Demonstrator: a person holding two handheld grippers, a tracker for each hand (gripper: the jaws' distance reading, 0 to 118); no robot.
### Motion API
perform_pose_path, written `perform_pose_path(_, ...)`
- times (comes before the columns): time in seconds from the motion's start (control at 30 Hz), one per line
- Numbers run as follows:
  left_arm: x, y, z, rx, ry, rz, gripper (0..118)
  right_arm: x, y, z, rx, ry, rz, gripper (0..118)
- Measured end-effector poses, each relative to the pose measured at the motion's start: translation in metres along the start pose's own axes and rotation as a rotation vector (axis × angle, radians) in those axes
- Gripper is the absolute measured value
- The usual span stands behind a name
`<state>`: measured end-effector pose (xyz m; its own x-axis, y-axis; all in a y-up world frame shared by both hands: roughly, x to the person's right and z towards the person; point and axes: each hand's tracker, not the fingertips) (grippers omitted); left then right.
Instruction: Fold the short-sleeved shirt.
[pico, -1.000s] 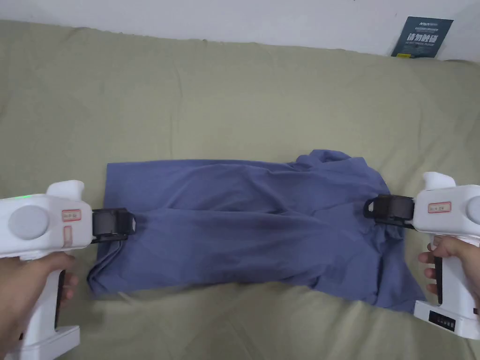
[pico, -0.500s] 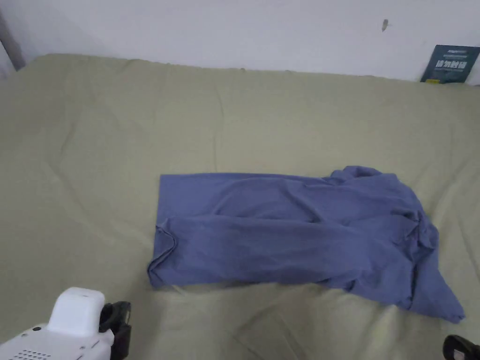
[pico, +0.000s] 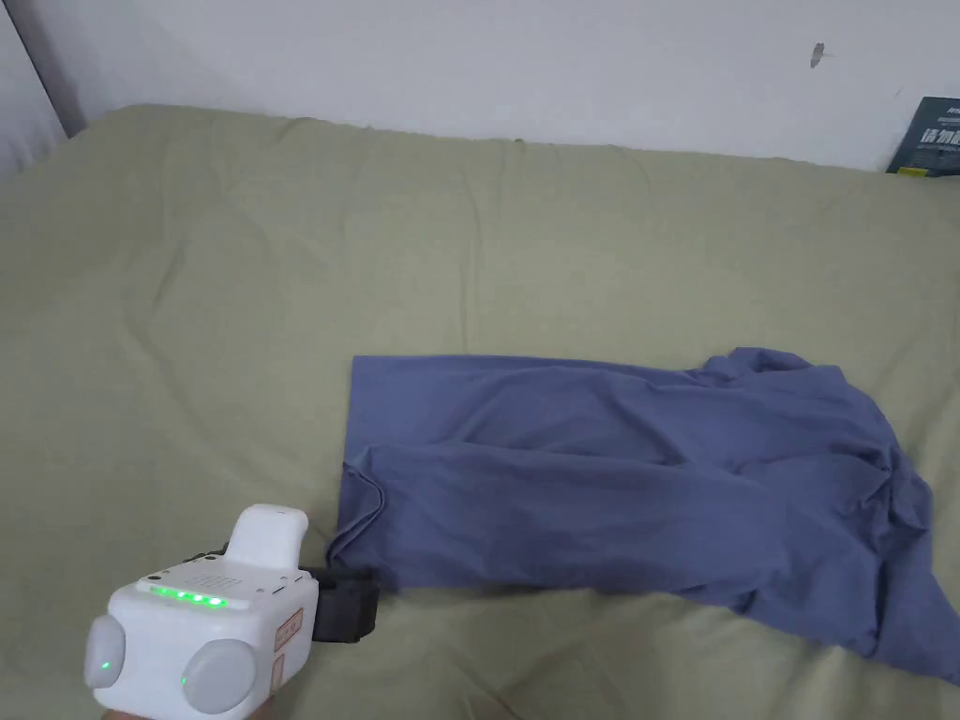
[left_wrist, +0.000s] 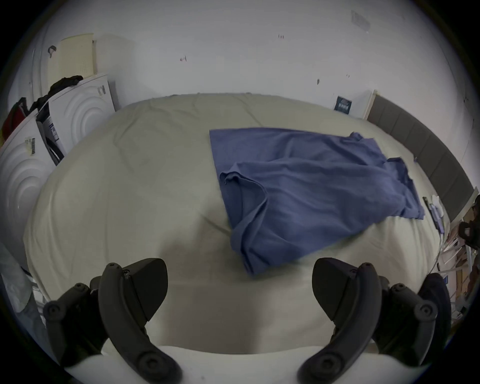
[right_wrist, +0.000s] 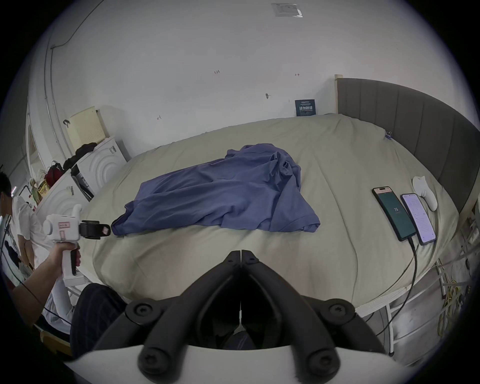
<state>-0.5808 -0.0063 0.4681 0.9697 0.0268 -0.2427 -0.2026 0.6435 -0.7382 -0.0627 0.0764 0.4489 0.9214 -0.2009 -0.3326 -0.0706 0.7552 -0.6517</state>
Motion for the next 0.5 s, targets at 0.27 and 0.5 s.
perform_pose_path(0.27, 0.016, 0.016, -0.028, -0.043, -0.016, -0.052, 9, 0.009, 0.01, -0.019, -0.035, -0.037, -0.007, 0)
perform_pose_path(0.5, 0.013, 0.027, 0.003, -0.02, -0.038, -0.059, 6, 0.049, 0.046, -0.092, -0.125, -0.175, 0.046, 99)
